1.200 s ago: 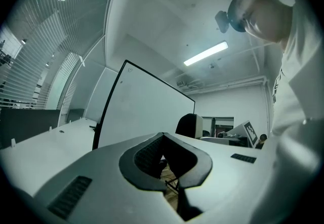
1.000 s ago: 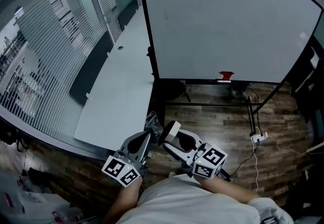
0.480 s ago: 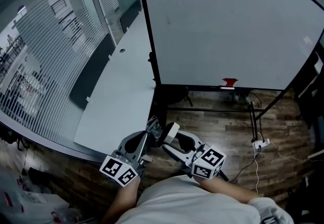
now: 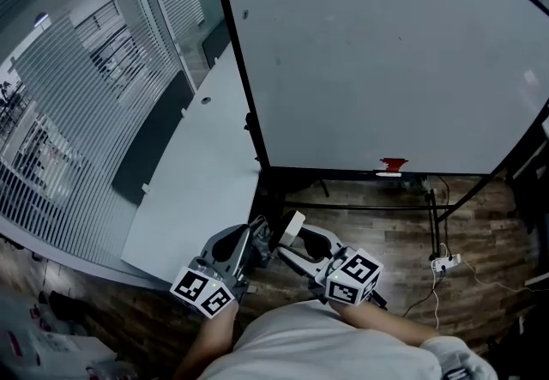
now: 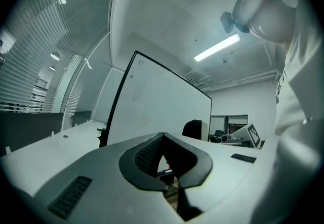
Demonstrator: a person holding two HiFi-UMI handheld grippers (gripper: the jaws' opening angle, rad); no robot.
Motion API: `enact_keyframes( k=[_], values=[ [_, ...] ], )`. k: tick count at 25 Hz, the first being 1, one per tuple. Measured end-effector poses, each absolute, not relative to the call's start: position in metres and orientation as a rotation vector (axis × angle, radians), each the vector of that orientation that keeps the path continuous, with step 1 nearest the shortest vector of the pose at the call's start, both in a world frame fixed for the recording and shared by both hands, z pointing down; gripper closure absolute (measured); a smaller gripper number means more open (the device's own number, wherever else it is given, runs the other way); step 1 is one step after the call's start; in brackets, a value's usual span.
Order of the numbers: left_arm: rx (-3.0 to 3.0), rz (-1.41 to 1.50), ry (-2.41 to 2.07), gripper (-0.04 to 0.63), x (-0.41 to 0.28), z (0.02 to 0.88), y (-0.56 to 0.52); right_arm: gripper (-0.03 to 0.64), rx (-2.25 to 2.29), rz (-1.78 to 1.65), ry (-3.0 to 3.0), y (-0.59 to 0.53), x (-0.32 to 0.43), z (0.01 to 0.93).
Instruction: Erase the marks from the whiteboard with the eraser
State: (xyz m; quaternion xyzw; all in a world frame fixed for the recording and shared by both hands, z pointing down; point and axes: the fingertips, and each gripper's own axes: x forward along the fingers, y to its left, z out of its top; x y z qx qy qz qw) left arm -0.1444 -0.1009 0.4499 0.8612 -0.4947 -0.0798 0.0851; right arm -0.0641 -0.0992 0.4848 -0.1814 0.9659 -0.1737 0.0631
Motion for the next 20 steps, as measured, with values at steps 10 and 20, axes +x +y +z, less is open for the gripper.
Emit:
enact_keyframes(
  k=[10, 20],
  values=[
    [2.555, -0.253, -1.546, 0.589, -0.12, 0.438, -0.214, 0.374, -0.557, -0.489, 2.918, -0.214, -0.018, 0.469],
    [2.57, -0.271, -1.516, 0.589, -0.086, 0.434, -0.281, 0.374, -0.583, -0.454, 2.913, -0.267, 0.023, 0.459]
  ],
)
